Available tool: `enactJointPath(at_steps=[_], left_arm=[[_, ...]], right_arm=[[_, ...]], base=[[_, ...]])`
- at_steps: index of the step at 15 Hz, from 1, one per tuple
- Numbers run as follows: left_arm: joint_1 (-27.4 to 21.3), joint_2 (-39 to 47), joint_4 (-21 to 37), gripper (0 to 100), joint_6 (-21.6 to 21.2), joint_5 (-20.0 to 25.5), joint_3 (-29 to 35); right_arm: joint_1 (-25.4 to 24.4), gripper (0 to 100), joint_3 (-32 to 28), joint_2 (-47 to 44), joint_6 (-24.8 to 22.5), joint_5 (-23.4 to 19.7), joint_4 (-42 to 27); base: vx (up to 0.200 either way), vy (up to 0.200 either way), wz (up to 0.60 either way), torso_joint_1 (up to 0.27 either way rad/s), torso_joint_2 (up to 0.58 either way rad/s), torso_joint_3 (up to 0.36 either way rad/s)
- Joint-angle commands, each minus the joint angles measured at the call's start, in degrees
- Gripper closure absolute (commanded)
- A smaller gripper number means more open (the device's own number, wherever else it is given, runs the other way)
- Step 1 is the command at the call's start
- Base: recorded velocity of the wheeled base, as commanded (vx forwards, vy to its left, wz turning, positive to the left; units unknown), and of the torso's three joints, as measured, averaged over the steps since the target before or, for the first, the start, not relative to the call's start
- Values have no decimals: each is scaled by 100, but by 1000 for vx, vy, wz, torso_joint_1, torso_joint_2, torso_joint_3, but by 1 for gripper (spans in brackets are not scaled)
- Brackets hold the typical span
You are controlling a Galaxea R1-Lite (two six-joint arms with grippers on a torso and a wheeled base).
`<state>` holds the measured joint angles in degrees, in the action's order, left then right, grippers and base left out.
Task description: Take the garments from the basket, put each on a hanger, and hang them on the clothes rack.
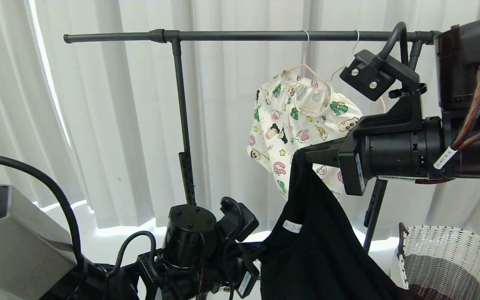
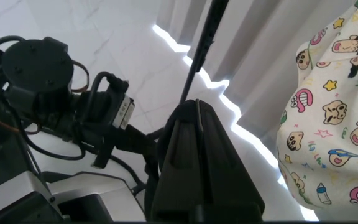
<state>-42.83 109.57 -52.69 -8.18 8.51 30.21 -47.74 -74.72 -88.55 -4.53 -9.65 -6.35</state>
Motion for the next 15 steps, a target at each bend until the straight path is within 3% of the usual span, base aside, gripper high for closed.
enactJointPath(at_steps=[1,5,6,8,9,12,13,15], left_arm=[[2,126,-75,100,-87,-25,-33],[29,91,-611,100,-289,-1071,-384],[143,-6,-945,100,-307,-1211,-516],[653,-603,-752,100,-307,-1220,-551],[943,-1043,-277,100,-289,-1194,-454],[1312,-2625,2500,100,238,-701,679],[1303,-3223,4100,100,554,-244,1488],[1294,-3680,6236,100,792,432,2780]], right_arm=[[-7,100,18,66,-4,-1,-15],[72,100,106,75,58,16,2],[80,100,177,84,67,25,11],[116,100,212,84,67,34,20],[133,100,212,84,67,43,29],[177,100,212,93,67,43,29],[212,100,212,128,67,51,29],[309,100,203,207,67,51,29]], base=[[0,0,0,0,0,0],[0,0,0,0,0,0],[0,0,0,0,0,0],[0,0,0,0,0,0],[0,0,0,0,0,0],[0,0,0,0,0,0],[0,0,0,0,0,0],[0,0,0,0,0,0]])
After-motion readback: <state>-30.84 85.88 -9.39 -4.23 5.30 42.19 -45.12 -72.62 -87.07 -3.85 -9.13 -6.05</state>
